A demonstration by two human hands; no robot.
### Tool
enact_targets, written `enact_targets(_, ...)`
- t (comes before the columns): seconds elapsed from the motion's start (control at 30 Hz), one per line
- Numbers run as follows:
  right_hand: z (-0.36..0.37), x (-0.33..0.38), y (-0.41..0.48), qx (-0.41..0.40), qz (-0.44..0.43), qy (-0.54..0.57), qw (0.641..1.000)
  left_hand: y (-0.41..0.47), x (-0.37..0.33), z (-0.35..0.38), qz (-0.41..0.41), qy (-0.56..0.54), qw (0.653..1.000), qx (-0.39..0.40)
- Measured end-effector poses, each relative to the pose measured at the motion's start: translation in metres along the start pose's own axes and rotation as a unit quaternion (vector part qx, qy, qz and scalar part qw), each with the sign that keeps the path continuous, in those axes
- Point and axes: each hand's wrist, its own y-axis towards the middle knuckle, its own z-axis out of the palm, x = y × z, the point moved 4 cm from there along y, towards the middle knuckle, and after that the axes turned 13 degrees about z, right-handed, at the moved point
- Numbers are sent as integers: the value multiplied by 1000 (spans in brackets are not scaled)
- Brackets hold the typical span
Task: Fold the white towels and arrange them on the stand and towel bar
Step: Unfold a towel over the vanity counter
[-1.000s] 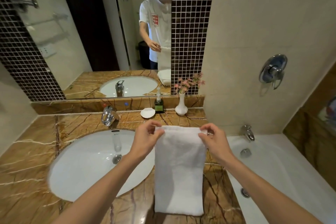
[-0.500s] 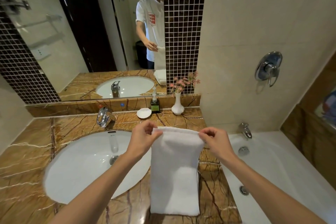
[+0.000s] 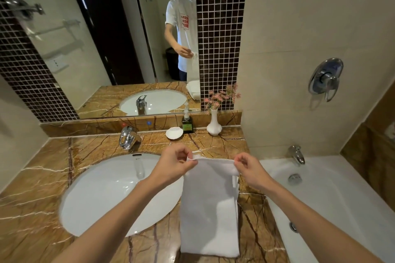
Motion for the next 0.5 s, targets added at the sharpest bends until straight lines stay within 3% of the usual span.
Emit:
enact_targets(0.23, 20, 12, 18, 43, 61, 71, 995, -4, -21, 11, 15, -31, 998, 53)
enact_targets(0.3, 27, 12, 22, 101, 90, 113, 984, -5, -20, 15, -6, -82, 994, 67)
enact_targets(0.4, 38, 11, 24, 246, 141, 248, 926, -3, -18, 18, -37, -146, 986, 71)
enact_targets(0.5, 42, 17, 24, 298, 153, 353, 874, -1, -15, 17, -64, -187, 979, 60)
